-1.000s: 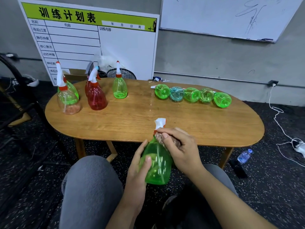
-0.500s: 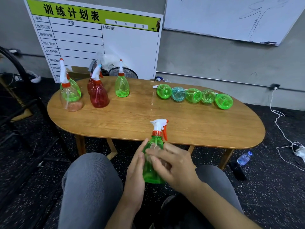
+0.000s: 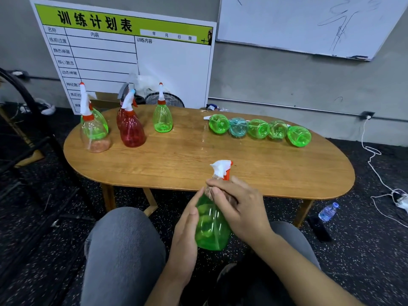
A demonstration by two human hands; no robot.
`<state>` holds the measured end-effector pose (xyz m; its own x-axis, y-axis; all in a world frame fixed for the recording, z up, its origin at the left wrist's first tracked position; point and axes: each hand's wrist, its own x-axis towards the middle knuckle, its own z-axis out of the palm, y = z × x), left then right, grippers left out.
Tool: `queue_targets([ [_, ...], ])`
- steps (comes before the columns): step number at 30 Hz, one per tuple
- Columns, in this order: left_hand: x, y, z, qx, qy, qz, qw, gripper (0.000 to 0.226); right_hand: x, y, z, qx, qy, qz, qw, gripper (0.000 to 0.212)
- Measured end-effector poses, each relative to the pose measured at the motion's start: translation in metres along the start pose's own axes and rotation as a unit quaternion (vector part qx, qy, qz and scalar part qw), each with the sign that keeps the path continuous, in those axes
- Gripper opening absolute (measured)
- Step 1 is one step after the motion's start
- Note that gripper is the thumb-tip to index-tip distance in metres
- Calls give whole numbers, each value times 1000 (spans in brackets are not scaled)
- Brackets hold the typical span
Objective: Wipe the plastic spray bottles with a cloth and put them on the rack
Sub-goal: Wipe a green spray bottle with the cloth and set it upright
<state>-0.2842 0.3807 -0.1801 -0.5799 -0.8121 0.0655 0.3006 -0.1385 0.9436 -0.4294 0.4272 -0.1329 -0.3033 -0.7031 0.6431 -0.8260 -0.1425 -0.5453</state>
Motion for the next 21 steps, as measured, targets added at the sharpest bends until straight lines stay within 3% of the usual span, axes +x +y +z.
queue_targets([
  [4,2,-5,-6,-15,27,-10,999,43,-3,-5,14,-28,-46,-9,999,28],
  [14,0,0,-5,-81,20,-22,996,45,-51,-12,0,-79,-126,-262,953,20],
  [16,0,2,-5,-72,19,-17,997,45,-47,-12,-4,-58,-115,-240,962,20],
  [21,2,-2,-2,-33,19,-9,999,42,-4,-8,-5,-17,-4,-21,1000,30],
])
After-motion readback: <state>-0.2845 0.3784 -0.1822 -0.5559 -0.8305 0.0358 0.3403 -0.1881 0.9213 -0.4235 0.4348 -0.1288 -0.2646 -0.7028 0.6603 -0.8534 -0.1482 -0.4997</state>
